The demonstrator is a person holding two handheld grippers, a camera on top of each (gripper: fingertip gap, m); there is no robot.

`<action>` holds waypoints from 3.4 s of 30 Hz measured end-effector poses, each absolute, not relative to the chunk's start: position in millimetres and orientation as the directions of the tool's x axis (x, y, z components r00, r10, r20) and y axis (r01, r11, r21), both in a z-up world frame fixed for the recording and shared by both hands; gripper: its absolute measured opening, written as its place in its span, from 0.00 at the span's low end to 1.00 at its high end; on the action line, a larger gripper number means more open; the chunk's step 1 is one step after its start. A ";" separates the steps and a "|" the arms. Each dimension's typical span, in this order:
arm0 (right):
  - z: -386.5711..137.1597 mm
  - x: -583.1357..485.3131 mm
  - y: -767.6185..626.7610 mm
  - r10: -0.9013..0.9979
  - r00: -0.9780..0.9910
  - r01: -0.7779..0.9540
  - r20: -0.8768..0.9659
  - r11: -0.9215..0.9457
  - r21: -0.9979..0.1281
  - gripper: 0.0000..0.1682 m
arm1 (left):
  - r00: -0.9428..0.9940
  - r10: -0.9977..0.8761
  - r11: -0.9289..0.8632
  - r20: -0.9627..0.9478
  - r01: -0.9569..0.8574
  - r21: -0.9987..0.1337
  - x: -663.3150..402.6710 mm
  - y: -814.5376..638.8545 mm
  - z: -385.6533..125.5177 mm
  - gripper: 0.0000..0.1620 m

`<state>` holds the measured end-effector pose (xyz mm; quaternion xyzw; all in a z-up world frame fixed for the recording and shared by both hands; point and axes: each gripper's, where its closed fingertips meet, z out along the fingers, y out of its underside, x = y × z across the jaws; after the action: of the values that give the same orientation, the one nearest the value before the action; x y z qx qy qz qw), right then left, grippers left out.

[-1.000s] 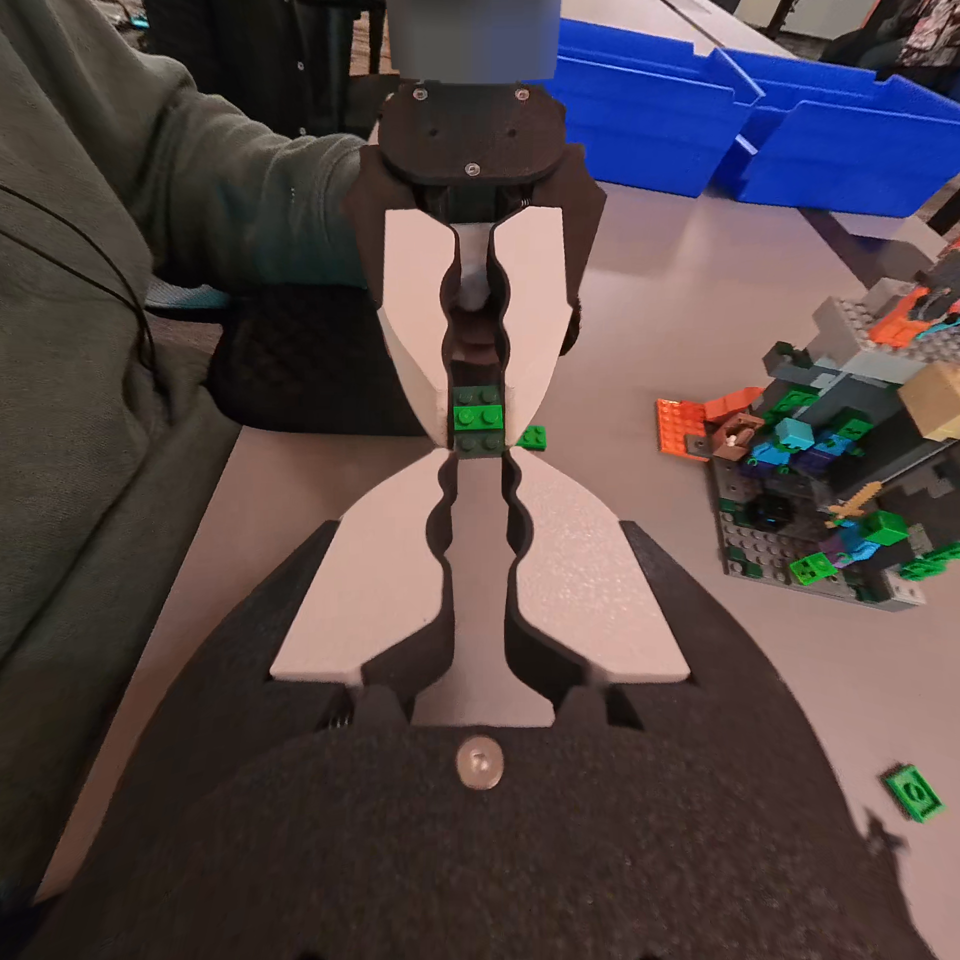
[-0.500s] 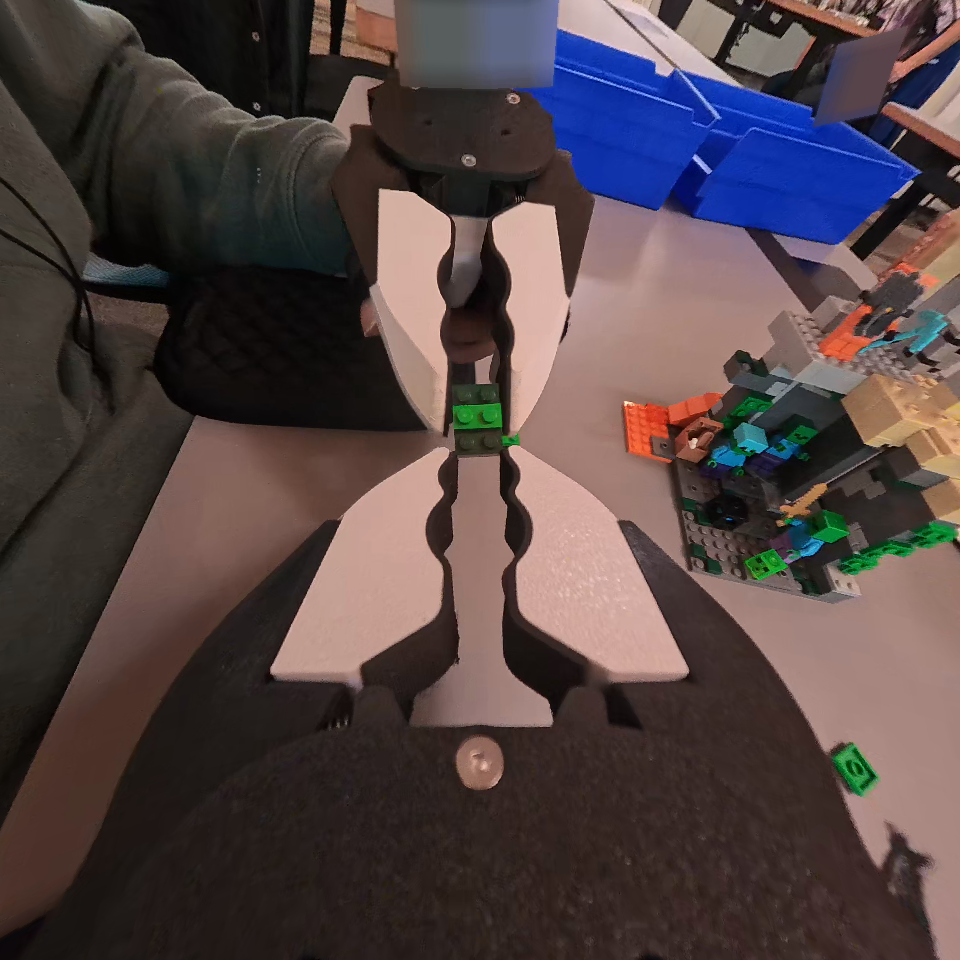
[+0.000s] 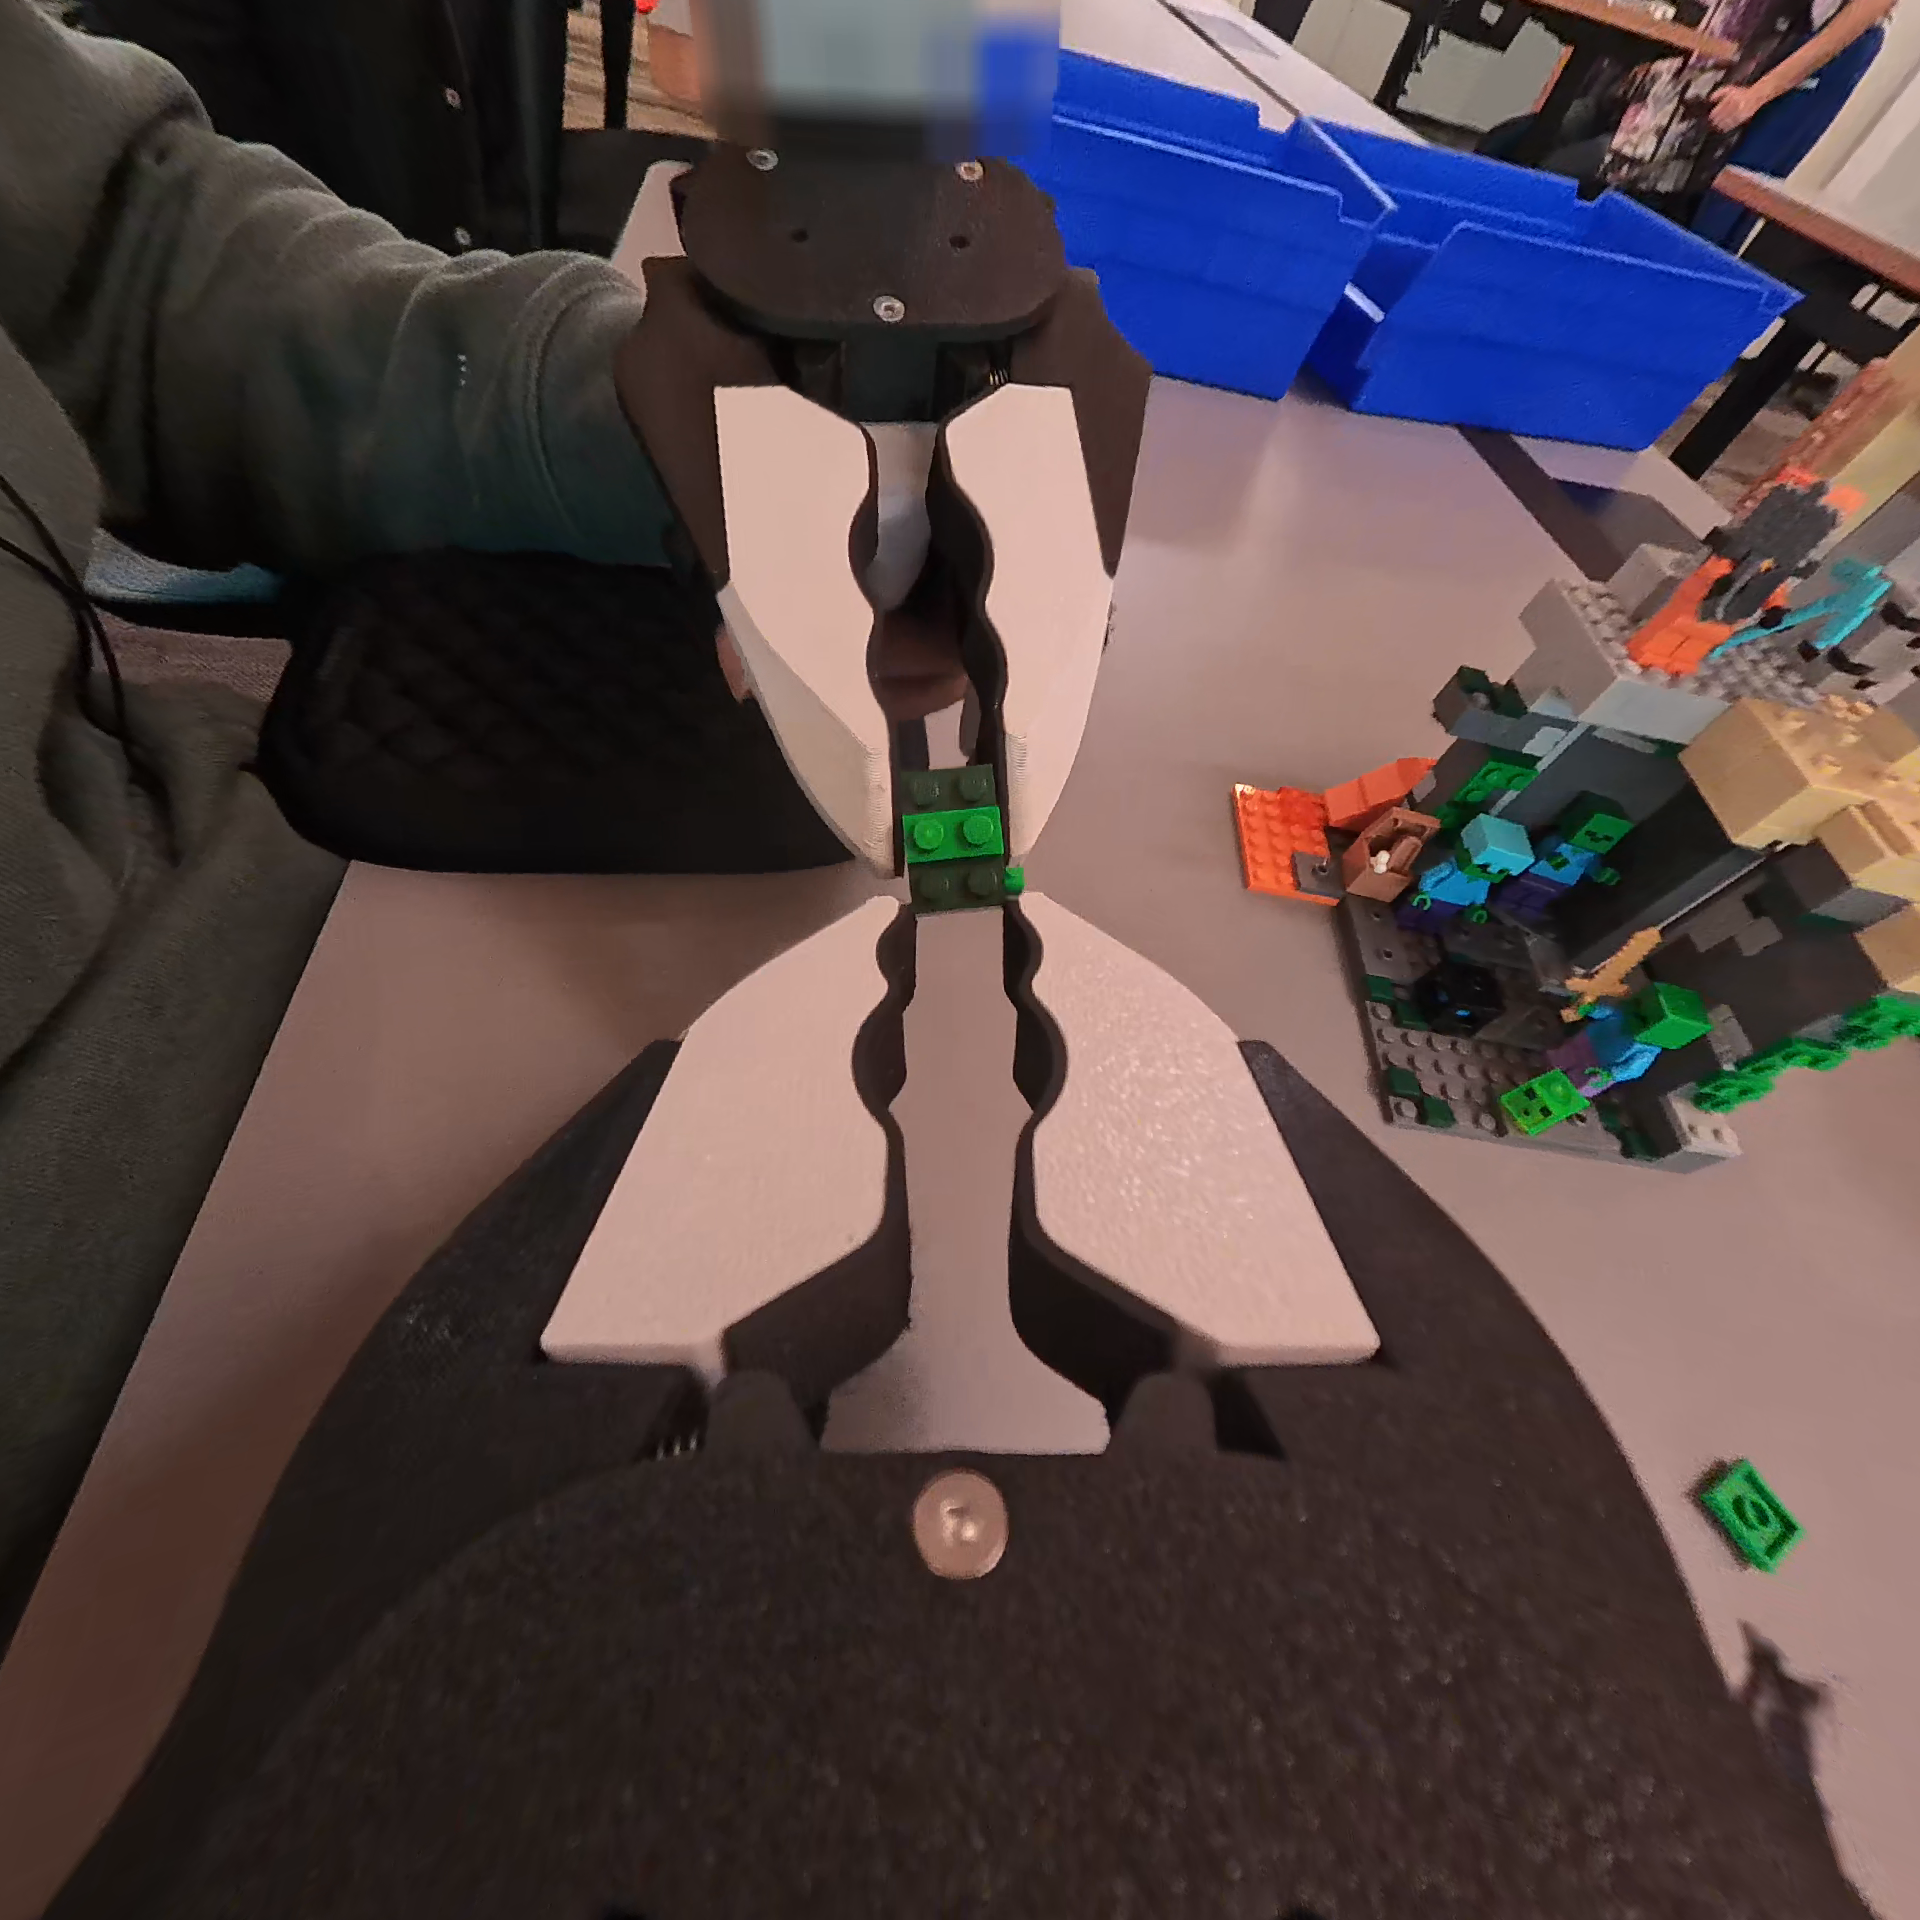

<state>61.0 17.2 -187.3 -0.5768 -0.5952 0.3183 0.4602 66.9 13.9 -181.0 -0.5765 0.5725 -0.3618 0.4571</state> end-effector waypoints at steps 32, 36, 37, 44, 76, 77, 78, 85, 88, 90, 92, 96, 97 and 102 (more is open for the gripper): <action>-179.5 56.1 3.2 0.988 0.018 0.351 0.156 0.139 -0.926 0.09 | 0.033 -0.974 0.199 -0.226 -0.360 -0.912 69.0 4.9 -189.1 0.11; -174.9 55.4 3.2 0.988 0.029 0.318 0.151 0.134 -0.939 0.09 | 0.036 -0.977 0.189 -0.212 -0.329 -0.925 68.5 4.6 -184.6 0.11; -174.4 55.2 3.1 0.988 0.030 0.314 0.151 0.134 -0.940 0.09 | 0.036 -0.977 0.189 -0.212 -0.326 -0.926 68.3 4.7 -184.3 0.11; -172.6 55.4 0.1 0.998 0.001 0.284 0.065 0.062 -0.957 0.08 | 0.028 -0.972 0.215 -0.235 -0.311 -0.926 67.9 1.9 -182.7 0.11; -170.8 54.8 -0.5 1.000 -0.016 0.269 -0.027 -0.022 -0.963 0.09 | 0.016 -0.988 0.143 -0.154 -0.301 -0.943 67.3 0.0 -182.5 0.11; -171.5 54.7 0.0 1.000 -0.014 0.274 -0.027 -0.022 -0.961 0.09 | 0.013 -0.989 0.137 -0.148 -0.302 -0.943 67.6 -0.4 -182.9 0.14; -172.0 54.5 -0.1 1.000 -0.015 0.277 -0.027 -0.021 -0.961 0.09 | 0.015 -0.989 0.133 -0.144 -0.305 -0.943 67.6 0.0 -183.3 0.13; -169.0 53.8 5.5 0.998 0.046 0.280 0.038 0.024 -0.960 0.09 | 0.056 -0.996 0.053 -0.073 -0.299 -0.953 67.1 5.6 -181.5 0.10; -160.8 53.6 6.3 0.994 0.079 0.245 0.079 0.057 -0.968 0.09 | 0.064 -0.998 -0.010 -0.005 -0.243 -0.970 67.6 5.7 -173.4 0.10; -156.9 53.8 8.0 0.988 0.104 0.233 0.117 0.090 -0.968 0.09 | 0.076 -0.997 -0.025 0.009 -0.219 -0.975 67.8 7.4 -169.9 0.10; -153.0 54.4 9.8 0.981 0.129 0.219 0.147 0.116 -0.969 0.09 | 0.087 -0.996 -0.048 0.032 -0.194 -0.980 68.4 8.9 -166.4 0.10; -145.4 55.3 13.7 0.952 0.189 0.212 0.239 0.198 -0.957 0.09 | 0.124 -0.990 -0.090 0.070 -0.157 -0.984 68.5 15.0 -161.4 0.10; -144.0 53.9 12.3 0.945 0.194 0.213 0.265 0.223 -0.951 0.09 | 0.130 -0.989 -0.091 0.071 -0.154 -0.984 68.6 16.1 -160.9 0.10; -132.0 53.0 9.6 0.921 0.223 0.180 0.321 0.285 -0.942 0.09 | 0.134 -0.990 -0.067 0.046 -0.161 -0.985 70.3 15.3 -161.2 0.10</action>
<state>53.0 9.6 -132.0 -0.5099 -0.5394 0.3125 0.5928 70.3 15.3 -161.2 -0.5852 0.4916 -0.4372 0.4740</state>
